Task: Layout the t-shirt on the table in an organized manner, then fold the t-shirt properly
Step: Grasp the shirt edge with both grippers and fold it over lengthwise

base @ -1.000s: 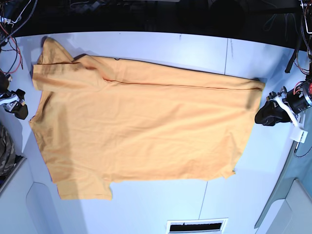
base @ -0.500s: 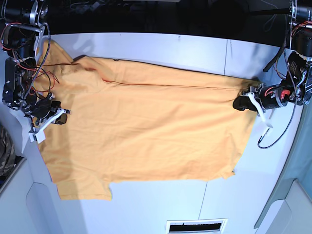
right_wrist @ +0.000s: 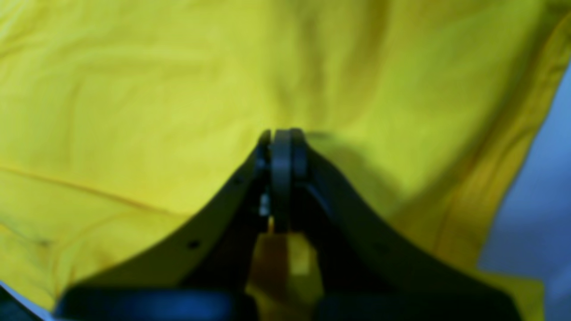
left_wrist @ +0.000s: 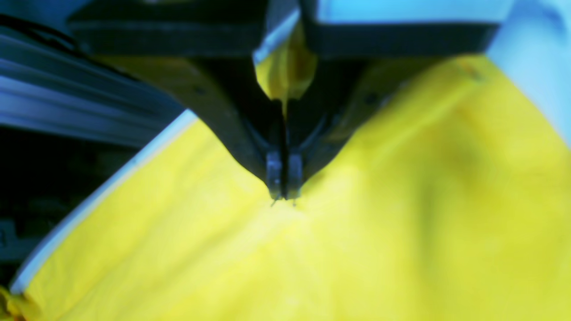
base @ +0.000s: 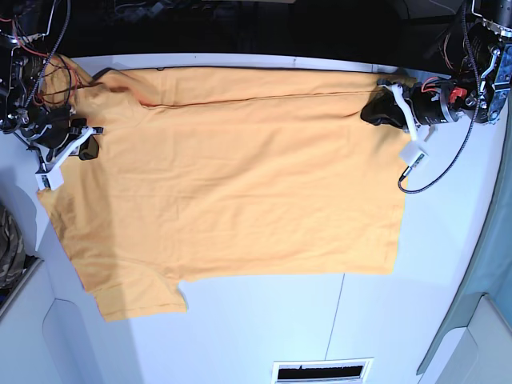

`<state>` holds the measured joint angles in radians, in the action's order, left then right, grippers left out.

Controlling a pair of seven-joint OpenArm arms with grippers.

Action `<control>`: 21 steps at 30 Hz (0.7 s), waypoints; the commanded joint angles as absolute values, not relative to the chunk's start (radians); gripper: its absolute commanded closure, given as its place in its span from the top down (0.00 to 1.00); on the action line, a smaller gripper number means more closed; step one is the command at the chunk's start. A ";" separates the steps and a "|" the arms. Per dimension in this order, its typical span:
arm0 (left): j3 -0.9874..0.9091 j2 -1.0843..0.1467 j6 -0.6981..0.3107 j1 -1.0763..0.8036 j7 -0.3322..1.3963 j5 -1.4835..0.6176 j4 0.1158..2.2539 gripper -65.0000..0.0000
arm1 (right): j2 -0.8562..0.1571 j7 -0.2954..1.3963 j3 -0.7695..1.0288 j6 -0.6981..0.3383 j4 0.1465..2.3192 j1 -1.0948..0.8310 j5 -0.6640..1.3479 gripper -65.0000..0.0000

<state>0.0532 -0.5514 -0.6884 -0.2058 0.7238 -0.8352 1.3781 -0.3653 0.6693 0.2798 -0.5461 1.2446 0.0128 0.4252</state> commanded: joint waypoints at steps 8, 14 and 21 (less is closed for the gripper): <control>-0.022 -0.568 -0.698 -0.160 0.707 -0.865 1.475 0.00 | -0.390 0.636 0.308 -0.546 1.275 0.051 0.490 0.00; -0.065 -0.567 -0.698 -0.071 0.707 -0.902 1.478 0.37 | -0.390 0.524 0.320 -0.514 1.267 0.149 0.444 0.31; -0.064 -0.567 -0.698 -0.024 0.698 -0.861 1.452 0.42 | -0.381 0.413 0.319 -0.337 1.096 0.361 0.246 0.38</control>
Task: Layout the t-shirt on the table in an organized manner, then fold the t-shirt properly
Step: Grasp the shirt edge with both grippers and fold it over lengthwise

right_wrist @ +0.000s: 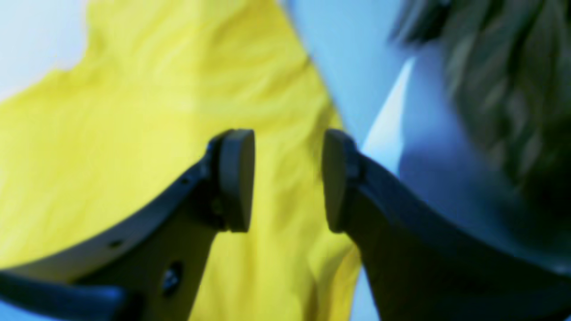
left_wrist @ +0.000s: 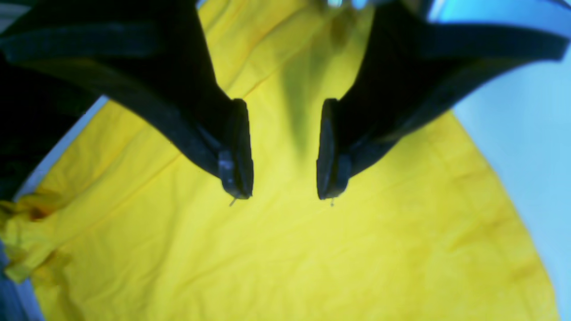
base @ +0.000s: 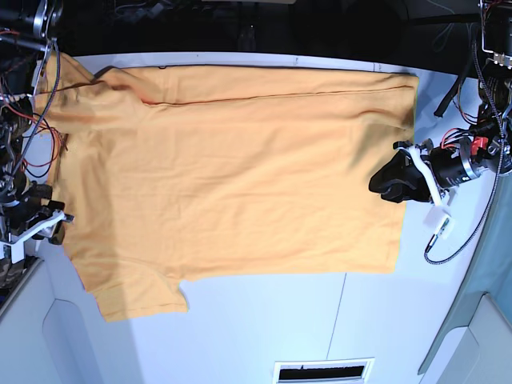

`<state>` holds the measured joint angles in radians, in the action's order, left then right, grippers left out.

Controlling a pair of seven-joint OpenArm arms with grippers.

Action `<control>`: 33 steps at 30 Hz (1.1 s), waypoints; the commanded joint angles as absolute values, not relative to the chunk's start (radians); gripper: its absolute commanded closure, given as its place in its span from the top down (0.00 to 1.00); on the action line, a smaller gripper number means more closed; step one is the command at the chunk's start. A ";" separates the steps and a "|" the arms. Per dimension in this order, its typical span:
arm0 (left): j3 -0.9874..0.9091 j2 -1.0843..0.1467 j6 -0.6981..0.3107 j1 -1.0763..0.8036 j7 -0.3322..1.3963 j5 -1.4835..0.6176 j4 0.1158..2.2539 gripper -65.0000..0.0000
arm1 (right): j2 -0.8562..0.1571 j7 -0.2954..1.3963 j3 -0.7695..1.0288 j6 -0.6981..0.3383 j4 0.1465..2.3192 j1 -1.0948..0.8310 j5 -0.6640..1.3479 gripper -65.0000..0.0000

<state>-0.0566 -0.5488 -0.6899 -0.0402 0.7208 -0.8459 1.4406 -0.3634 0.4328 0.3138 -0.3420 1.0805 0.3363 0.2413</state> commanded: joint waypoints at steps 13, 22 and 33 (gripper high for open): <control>-0.064 -0.567 -0.698 0.231 0.626 -0.816 0.998 0.42 | -0.445 0.182 0.320 -0.260 0.548 0.538 0.157 0.38; 0.036 -0.546 -0.683 0.447 0.451 -0.683 0.640 0.42 | -0.453 0.183 0.319 -0.340 0.533 0.535 0.165 0.38; 0.080 -0.413 -0.567 0.484 0.403 -0.519 0.551 0.39 | -0.381 0.183 0.319 -0.514 0.514 0.535 0.164 0.38</control>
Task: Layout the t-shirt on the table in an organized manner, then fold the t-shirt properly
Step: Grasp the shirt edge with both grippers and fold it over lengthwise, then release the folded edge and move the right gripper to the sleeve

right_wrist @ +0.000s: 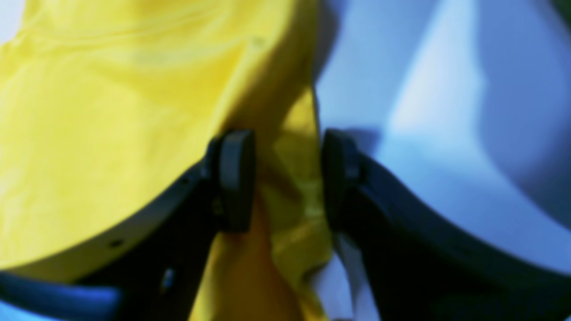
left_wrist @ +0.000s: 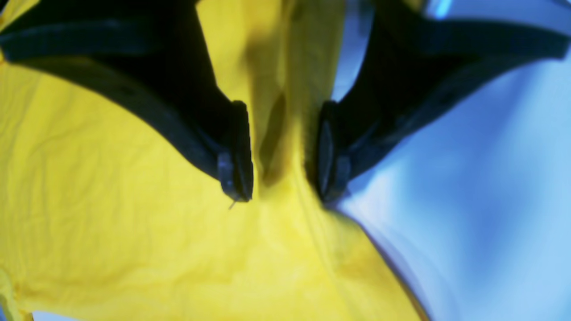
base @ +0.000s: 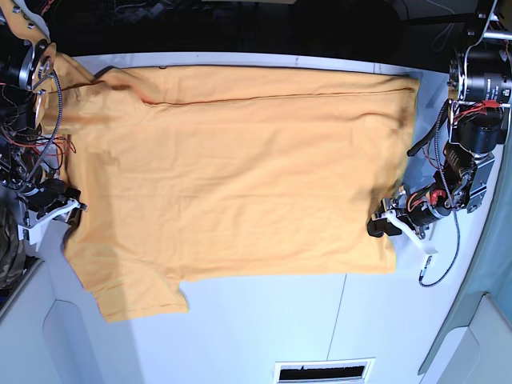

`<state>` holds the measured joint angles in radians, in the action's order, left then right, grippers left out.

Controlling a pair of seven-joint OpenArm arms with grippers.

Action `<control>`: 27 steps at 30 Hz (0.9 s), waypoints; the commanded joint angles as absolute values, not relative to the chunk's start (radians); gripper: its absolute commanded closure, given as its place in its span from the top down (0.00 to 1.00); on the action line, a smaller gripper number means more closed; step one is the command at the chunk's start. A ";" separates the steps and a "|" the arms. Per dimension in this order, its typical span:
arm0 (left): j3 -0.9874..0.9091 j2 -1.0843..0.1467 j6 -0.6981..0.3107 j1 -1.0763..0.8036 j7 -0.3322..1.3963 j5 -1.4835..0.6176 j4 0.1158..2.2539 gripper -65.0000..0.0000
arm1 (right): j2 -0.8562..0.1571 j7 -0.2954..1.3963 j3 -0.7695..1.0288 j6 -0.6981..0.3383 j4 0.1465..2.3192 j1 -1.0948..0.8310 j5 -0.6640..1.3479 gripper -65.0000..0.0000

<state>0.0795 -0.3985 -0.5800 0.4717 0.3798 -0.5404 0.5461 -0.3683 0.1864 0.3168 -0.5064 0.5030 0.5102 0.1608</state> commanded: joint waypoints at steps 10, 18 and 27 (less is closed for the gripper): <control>0.080 -0.472 -0.698 0.480 0.487 -0.640 0.617 0.00 | -0.391 0.194 0.319 -0.567 0.589 0.537 0.165 0.00; 0.080 -0.587 -0.698 0.399 0.720 -0.901 0.933 0.00 | -0.425 0.377 0.323 -0.564 0.918 0.377 0.300 0.00; 0.080 -0.691 -0.698 0.205 0.767 -0.984 1.155 0.00 | -0.434 0.441 0.448 -0.556 1.232 0.065 0.366 0.00</control>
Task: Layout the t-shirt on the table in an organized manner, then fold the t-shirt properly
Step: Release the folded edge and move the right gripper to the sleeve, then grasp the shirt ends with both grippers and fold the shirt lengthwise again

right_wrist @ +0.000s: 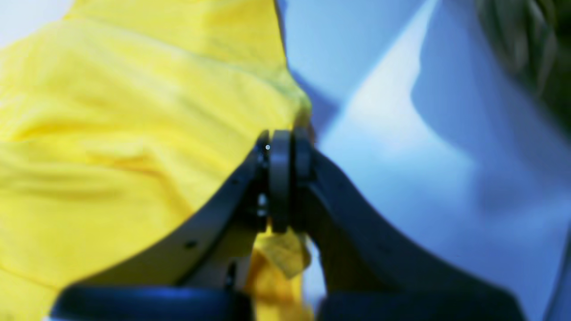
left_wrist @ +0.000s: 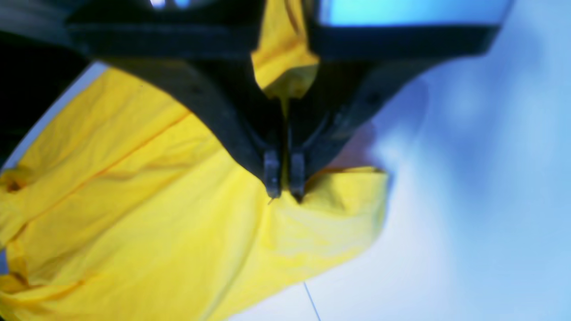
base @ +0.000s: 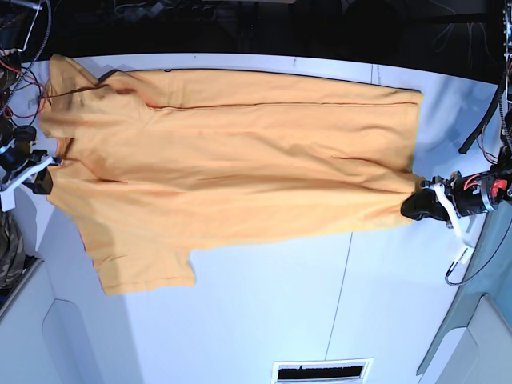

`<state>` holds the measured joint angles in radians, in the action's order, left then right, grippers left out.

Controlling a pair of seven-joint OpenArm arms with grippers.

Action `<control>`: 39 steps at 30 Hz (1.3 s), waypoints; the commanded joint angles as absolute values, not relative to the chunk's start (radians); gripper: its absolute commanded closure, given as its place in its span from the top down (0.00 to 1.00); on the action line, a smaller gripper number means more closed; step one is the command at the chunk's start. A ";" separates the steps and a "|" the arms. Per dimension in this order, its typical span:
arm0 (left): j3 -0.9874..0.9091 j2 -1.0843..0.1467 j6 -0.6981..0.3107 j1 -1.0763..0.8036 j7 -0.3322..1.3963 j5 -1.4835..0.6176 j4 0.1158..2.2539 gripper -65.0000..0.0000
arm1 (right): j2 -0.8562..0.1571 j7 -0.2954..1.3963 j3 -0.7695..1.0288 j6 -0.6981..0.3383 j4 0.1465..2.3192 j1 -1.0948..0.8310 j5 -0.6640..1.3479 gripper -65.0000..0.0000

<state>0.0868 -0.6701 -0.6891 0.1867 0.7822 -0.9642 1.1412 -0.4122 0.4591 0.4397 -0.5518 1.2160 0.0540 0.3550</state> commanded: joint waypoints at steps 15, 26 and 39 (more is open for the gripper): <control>0.080 -0.656 -0.698 0.149 0.737 -0.917 1.155 0.00 | -0.412 0.287 0.495 -0.473 1.230 0.039 0.444 0.49; 0.080 -0.657 -0.698 0.144 0.738 -0.908 1.155 0.00 | -0.382 0.149 0.405 -0.385 0.764 0.403 0.191 0.49; 0.080 -0.657 -0.698 0.147 0.738 -0.909 1.155 0.00 | -0.303 0.127 0.266 -0.562 0.649 0.440 0.235 0.48</control>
<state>0.0887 -0.6373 -0.6888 0.1257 0.7517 -0.8906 1.1404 -0.2867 0.1394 0.2638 -0.5579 0.6323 0.4206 0.2272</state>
